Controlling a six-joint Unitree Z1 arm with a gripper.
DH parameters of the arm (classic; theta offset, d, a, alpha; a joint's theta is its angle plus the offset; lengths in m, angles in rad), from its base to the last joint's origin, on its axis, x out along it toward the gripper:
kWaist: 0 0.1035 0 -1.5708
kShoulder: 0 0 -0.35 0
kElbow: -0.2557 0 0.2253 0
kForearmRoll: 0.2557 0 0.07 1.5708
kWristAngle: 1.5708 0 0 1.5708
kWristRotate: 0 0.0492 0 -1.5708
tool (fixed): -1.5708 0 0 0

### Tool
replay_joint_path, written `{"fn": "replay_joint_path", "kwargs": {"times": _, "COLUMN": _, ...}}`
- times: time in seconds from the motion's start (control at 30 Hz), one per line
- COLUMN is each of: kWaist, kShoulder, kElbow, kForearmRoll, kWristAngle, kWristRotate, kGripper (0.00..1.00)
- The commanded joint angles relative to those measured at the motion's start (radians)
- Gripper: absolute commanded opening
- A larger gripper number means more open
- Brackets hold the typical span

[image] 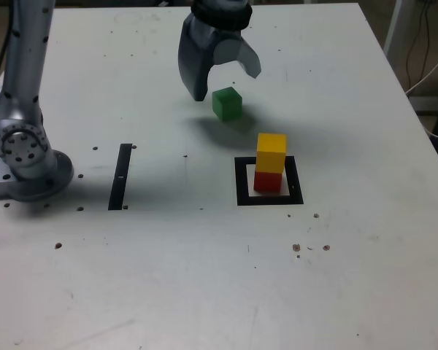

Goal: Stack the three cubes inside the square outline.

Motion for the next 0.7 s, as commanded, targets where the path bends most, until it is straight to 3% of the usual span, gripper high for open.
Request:
{"fn": "replay_joint_path", "kwargs": {"times": 0.0, "kWaist": 0.001, "kShoulder": 0.004, "kElbow": -0.001, "kForearmRoll": 0.006, "kWristAngle": -0.004, "kWristRotate": -0.002, "kGripper": 1.00}}
{"fn": "replay_joint_path", "kwargs": {"times": 0.67, "kWaist": 0.007, "kShoulder": 0.070, "kElbow": -0.001, "kForearmRoll": -0.013, "kWristAngle": -0.033, "kWristRotate": -0.001, "kGripper": 0.99}}
